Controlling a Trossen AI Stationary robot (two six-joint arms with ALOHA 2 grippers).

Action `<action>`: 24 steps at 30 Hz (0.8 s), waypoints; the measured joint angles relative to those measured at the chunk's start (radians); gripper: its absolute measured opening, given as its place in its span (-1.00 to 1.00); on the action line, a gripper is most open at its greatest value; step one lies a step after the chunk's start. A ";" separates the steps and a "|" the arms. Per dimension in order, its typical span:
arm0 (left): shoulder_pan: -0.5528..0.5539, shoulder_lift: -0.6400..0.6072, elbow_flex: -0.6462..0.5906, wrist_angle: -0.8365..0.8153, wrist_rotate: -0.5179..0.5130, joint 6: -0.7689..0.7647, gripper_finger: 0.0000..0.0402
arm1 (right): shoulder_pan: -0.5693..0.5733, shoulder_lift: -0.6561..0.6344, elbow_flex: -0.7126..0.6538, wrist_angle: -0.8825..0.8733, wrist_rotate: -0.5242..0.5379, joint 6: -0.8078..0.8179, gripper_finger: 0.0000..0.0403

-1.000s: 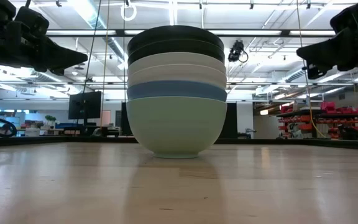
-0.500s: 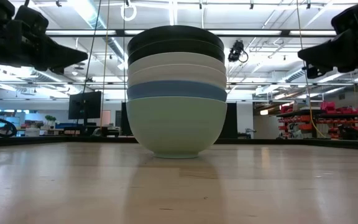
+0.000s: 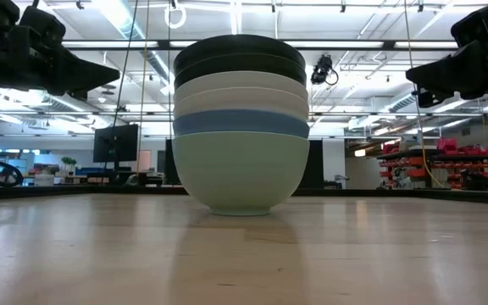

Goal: Nest bowls inside each other
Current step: Return to Home Position

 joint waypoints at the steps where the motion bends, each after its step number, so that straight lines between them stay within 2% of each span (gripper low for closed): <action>1: 0.000 0.000 0.000 0.000 0.000 0.000 -0.82 | 0.000 0.000 0.000 0.000 0.000 0.000 -0.91; 14: 0.000 0.000 0.000 0.002 0.000 0.000 -0.88 | 0.000 0.000 0.000 0.000 0.000 0.000 -0.91; 24: 0.000 0.000 0.000 0.002 0.000 0.000 -0.82 | 0.000 0.000 0.000 0.000 0.000 0.000 -0.91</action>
